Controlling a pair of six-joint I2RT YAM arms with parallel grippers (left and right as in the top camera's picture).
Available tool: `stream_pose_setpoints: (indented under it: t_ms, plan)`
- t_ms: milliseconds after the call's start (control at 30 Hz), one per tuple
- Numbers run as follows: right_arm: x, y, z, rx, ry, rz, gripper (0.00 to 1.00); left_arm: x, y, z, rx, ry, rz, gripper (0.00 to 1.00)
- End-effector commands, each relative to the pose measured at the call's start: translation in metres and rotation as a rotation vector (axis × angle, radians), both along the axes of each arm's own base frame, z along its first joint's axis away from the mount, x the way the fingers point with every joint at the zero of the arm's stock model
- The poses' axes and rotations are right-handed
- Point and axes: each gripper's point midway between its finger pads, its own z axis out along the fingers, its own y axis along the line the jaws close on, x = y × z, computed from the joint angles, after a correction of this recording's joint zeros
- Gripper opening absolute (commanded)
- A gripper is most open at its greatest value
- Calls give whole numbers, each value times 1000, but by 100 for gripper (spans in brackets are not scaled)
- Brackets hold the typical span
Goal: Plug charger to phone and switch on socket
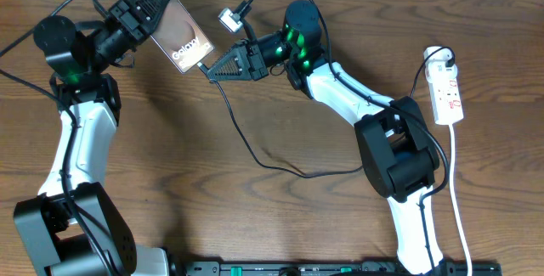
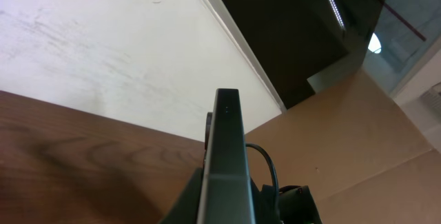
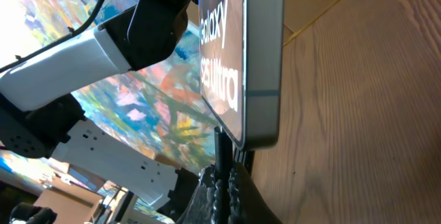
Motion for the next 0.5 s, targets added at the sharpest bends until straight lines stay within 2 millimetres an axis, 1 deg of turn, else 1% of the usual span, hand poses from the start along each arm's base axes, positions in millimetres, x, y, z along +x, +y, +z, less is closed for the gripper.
stream_pose_setpoints:
  t_ms: [0, 467]
  plan:
    - [11, 1, -2, 5, 9, -53, 1, -8, -10, 13, 12, -36, -40, 7]
    - [13, 1, -2, 6, 8, -59, 1, -7, -9, 14, 11, -37, -33, 7]
